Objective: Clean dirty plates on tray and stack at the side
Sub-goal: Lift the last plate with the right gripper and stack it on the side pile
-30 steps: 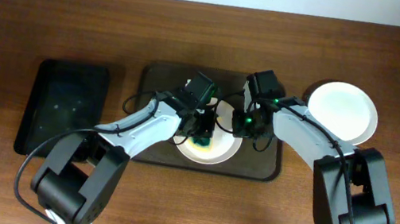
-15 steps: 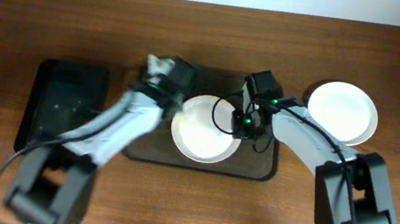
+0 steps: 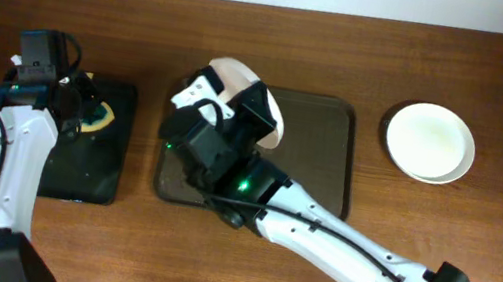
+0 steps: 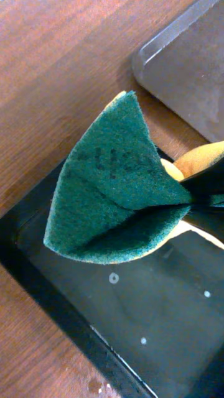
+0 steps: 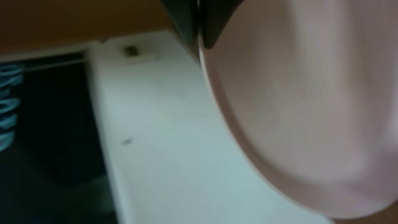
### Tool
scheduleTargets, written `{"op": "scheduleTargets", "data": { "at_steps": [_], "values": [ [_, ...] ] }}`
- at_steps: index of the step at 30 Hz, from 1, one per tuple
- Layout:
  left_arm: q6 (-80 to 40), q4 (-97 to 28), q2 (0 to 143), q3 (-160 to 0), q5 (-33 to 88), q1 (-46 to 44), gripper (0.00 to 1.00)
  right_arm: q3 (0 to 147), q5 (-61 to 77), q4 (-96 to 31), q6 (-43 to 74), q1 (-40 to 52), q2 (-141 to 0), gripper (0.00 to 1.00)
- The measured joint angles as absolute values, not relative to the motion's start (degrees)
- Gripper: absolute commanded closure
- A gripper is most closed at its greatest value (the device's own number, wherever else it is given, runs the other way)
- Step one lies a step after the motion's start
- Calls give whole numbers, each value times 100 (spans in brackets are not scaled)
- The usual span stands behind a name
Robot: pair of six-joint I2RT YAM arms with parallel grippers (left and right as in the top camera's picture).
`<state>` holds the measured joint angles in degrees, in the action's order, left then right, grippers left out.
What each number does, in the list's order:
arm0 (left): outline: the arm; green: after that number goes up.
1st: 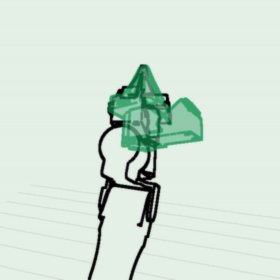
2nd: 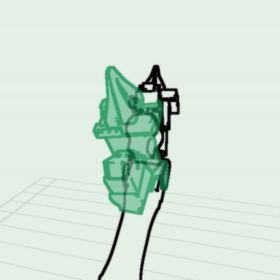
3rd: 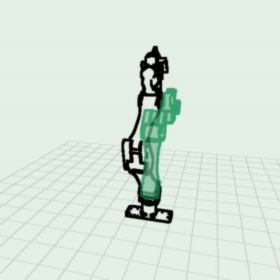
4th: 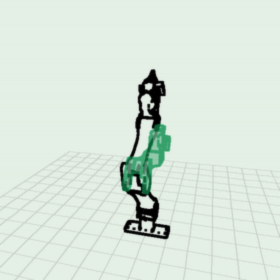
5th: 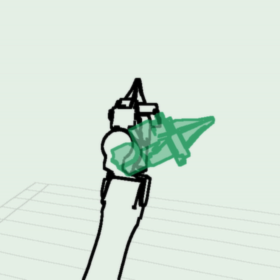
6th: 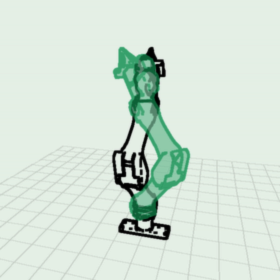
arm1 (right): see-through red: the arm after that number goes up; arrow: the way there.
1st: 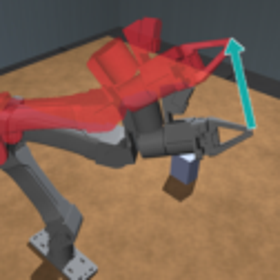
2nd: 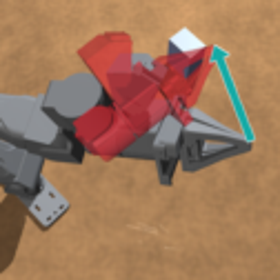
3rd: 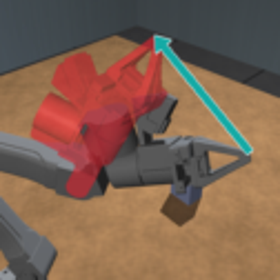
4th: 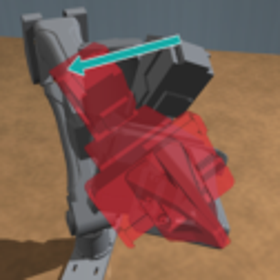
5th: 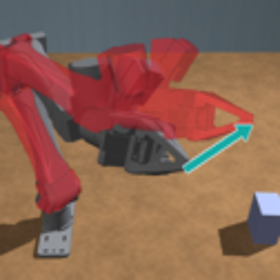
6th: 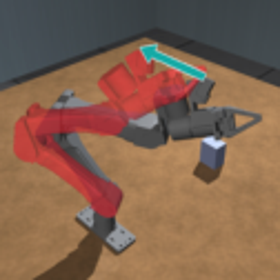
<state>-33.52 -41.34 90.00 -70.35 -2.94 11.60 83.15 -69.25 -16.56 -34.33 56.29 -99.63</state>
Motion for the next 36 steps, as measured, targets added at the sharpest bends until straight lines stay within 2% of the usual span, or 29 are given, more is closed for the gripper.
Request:
{"op": "scheduleTargets", "data": {
  "at_steps": [4,9,10,11,12,13,14,16,18,22,24,26,29,31,33,36],
  "values": [
    [-3352,-4117,9474,-7035,-276,1155,100,8315,-7658,-576,-5216,5892,-9950,96],
    [-3352,-4064,9918,-7035,-276,1170,99,8315,-7913,-548,-5859,5942,-9948,96],
    [-3352,-4056,10031,-7035,-274,1197,86,8315,-7937,-548,-5887,5942,-9948,96],
    [-3352,-4053,10143,-7035,-279,1245,81,8315,-7959,-548,-5900,5942,-9948,96],
    [-3332,-4053,10226,-7035,-276,1299,80,8315,-7970,-548,-5916,5942,-9948,96],
    [-3378,-4053,10285,-7035,-276,1367,73,8315,-7970,-548,-5920,5942,-9948,96],
    [-3387,-4053,10309,-7035,-276,1433,58,8315,-7972,-548,-5920,5942,-9948,96],
    [-3393,-4047,10309,-7035,-274,1566,45,8315,-7972,-548,-5916,5942,-9948,96],
    [-3417,-4045,10309,-7035,-176,1669,41,8315,-7972,-548,-5828,5940,-9948,96],
    [-3260,-4042,10304,-7041,360,1782,41,8315,-7972,-548,-5441,5865,-9948,96],
    [-3170,-4045,10171,-7041,655,1780,38,8315,-7975,-548,-5214,5730,-9948,96],
    [-3107,-4058,9773,-7043,812,1780,0,8315,-7977,-548,-5072,5658,-9948,96],
    [-3070,-4095,9043,-7089,910,1782,0,8335,-7950,-812,-4628,5651,-9948,96],
    [-3065,-4095,8823,-7131,937,1780,0,8392,-7456,-2338,-3509,5599,-9920,96],
    [-3065,-4123,8818,-7137,969,1780,1,8344,-5977,-3675,-2617,5332,-9946,96],
    [-3065,-4121,8818,-7137,969,1780,1,8324,-5610,-4007,-1107,4989,-10016,96]
  ]
}}
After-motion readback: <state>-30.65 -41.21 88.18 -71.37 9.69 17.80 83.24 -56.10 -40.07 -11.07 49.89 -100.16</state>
